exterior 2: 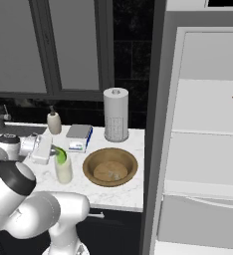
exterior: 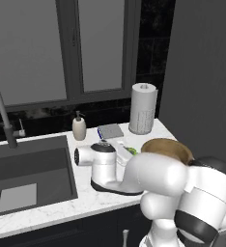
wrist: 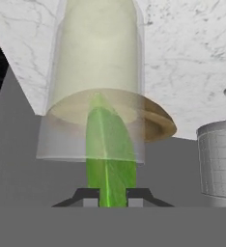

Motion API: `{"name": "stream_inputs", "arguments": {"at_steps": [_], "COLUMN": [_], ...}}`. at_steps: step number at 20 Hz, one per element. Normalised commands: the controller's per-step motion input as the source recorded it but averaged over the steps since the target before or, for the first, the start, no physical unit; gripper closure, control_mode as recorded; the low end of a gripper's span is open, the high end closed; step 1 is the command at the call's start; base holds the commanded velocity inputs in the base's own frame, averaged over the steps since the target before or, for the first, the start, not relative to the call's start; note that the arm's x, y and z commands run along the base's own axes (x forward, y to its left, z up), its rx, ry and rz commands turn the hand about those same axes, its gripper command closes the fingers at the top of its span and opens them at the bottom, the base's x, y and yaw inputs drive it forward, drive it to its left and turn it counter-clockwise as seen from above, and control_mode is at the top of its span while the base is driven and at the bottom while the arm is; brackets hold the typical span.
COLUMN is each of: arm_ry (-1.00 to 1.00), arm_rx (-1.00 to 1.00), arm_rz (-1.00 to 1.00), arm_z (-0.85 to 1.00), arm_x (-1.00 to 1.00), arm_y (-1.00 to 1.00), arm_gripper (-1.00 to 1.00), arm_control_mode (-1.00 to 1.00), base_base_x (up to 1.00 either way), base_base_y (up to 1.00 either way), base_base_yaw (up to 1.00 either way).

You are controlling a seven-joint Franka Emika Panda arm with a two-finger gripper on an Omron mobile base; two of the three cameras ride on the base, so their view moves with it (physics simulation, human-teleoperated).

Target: Grab a lemon wedge from the fridge and one ice cube from the ice bowl, and put them in the glass of lemonade.

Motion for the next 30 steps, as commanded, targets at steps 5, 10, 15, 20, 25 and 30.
{"name": "stream_inputs", "arguments": {"at_steps": [5,10,15,20,25,30], "arm_ry": [0.00,0.00,0.00,-0.02,-0.10,-0.16], "arm_rx": [0.00,0.00,0.00,0.01,0.25,0.49], "arm_rz": [0.00,-0.02,-0.02,-0.06,-0.15,-0.21], "arm_z": [0.00,0.22,0.43,0.49,0.04,0.00], "arm_x": [0.01,-0.04,-0.10,-0.20,-0.05,0.00], "arm_y": [0.00,0.00,0.00,0.00,-0.02,-0.20], "arm_gripper": [-1.00,-1.00,-1.00,-1.00,-1.00,-1.00], "arm_control_mode": [-1.00,-1.00,-1.00,-1.00,-1.00,-1.00], "base_base_x": [0.00,0.00,0.00,0.00,0.00,0.00], "base_base_y": [0.00,0.00,0.00,0.00,0.00,0.00], "base_base_yaw": [0.00,0.00,0.00,0.00,0.00,0.00]}}
